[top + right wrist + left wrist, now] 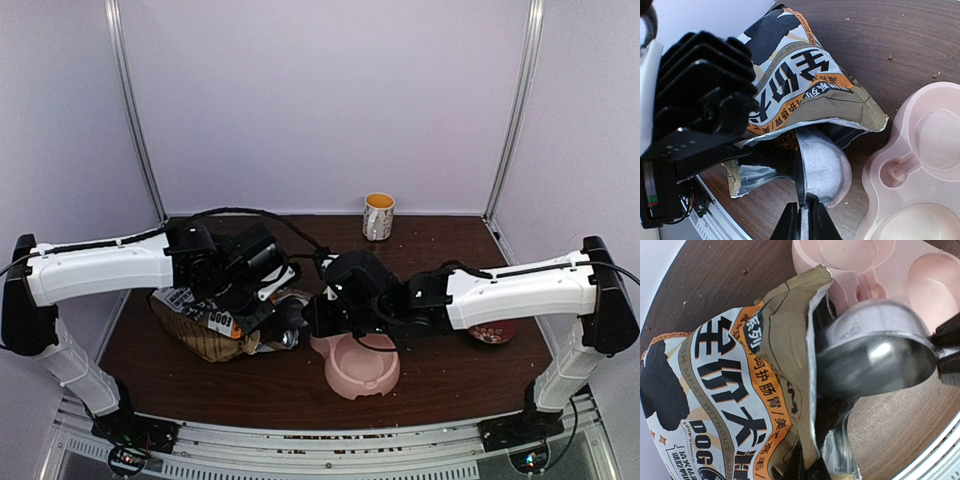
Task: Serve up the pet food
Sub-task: Collect the pet food from the pet food bag.
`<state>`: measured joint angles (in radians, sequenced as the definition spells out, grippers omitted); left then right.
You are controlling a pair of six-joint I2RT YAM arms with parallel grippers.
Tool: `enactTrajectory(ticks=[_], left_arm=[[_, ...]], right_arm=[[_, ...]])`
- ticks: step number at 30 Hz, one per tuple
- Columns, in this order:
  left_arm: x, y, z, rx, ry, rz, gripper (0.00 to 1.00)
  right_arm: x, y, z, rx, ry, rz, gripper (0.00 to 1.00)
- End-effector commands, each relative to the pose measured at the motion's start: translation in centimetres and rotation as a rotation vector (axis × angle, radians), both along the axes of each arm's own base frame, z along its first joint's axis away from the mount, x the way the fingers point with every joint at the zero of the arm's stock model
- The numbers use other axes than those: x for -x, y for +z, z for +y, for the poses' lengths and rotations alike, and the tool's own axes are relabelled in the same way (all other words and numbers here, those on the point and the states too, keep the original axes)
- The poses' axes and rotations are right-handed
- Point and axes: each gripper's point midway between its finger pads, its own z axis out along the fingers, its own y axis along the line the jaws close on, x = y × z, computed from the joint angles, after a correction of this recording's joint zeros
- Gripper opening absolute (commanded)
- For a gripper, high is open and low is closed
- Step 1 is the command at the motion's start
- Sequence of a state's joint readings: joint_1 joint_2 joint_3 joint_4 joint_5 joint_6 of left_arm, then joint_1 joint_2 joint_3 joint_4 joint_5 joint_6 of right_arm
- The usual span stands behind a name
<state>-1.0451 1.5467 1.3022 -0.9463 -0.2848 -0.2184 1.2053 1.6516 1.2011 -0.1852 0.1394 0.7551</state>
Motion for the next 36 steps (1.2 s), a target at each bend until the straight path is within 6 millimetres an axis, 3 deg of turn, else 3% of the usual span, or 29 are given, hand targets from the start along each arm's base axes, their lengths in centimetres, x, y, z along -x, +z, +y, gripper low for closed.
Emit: enactTrajectory(ticks=[1,23,36], left_arm=[[-1.8,2.6,-1.1,0.127,0.015,-0.094,0.0],[-2.1,3.9,-0.1,0.228,0.055,-0.094,0.0],[-3.1,5.8,-0.8,0.311,0.077,-0.082,0.0]], right_arm=[[-0.9,1.8,1.3,-0.043,-0.012,-0.032,0.0],[-1.8,1.0,2.7,-0.071,-0.054,-0.017,0.0],[-2.9,-0.4,4.5,-0.059,-0.087,-0.035,0.0]])
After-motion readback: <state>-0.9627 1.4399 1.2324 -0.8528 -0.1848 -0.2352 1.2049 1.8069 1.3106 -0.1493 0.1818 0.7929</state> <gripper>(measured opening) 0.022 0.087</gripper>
